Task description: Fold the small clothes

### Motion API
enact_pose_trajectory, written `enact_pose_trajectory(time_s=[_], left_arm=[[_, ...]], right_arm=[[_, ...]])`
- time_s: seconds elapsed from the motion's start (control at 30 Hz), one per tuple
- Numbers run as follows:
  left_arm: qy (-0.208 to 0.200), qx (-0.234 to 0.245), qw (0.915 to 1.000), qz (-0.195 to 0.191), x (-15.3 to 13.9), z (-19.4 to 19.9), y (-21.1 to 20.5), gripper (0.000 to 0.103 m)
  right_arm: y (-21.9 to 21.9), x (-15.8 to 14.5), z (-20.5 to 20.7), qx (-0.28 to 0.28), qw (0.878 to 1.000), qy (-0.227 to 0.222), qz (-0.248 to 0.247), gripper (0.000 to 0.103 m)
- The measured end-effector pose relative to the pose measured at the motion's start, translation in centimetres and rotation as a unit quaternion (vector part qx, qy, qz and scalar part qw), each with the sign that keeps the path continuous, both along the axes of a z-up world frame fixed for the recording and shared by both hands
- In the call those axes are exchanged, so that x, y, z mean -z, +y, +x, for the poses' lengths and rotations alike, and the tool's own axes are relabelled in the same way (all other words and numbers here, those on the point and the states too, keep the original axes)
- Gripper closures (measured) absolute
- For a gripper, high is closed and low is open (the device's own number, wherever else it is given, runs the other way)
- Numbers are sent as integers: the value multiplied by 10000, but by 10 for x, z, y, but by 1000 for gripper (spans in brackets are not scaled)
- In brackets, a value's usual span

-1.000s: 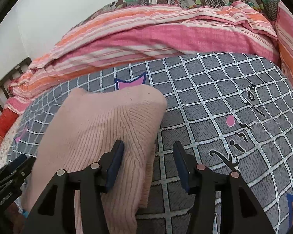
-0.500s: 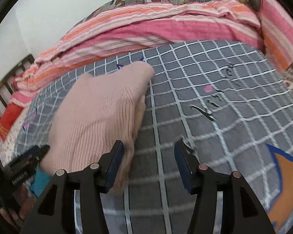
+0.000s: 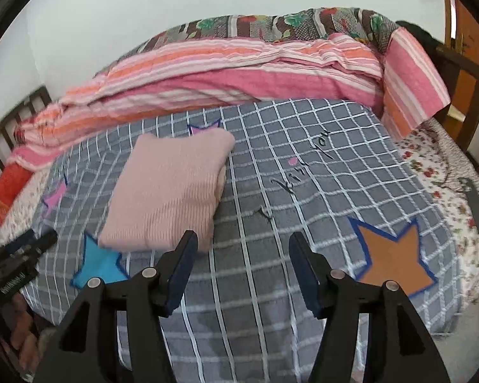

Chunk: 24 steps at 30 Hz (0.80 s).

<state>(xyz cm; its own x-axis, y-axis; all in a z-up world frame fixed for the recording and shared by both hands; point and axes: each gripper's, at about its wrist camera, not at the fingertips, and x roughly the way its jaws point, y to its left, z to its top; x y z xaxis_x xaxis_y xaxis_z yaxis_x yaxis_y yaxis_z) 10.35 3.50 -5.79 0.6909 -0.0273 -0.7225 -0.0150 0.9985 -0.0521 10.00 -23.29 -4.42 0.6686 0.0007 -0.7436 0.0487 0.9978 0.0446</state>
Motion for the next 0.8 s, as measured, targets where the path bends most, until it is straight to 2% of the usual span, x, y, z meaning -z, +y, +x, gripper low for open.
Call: enact_pose_trajectory(time_s=[0.03,0.07,0.17,0.23,0.5,0.8], left_arm=[[30,24,10000,-14,-5,-7,-1,24],[24,18,10000,-10,-9,-12,-2,24],[-129,-58,9999,60,-21,-33,-3,19],[-157,-33,9999,64,-26,-42,-3,19],[-258,-38,9996,106,-38,-66,-7,19],[-354,-27,9993,151,-47,-75,-14,19]], right_arm=[[1,-3,-7,8,10000,-29,-12,37],[1,-7,-13,33,10000,-51,-24,25],[2,-18,-33,28,9996,-279,-85,12],[5,-21,-45,22,9993,-324,-160,8],[5,-29,-74,50,9995,-314,-75,8],[-6,-34,-84,107,9994,-340,28,8]])
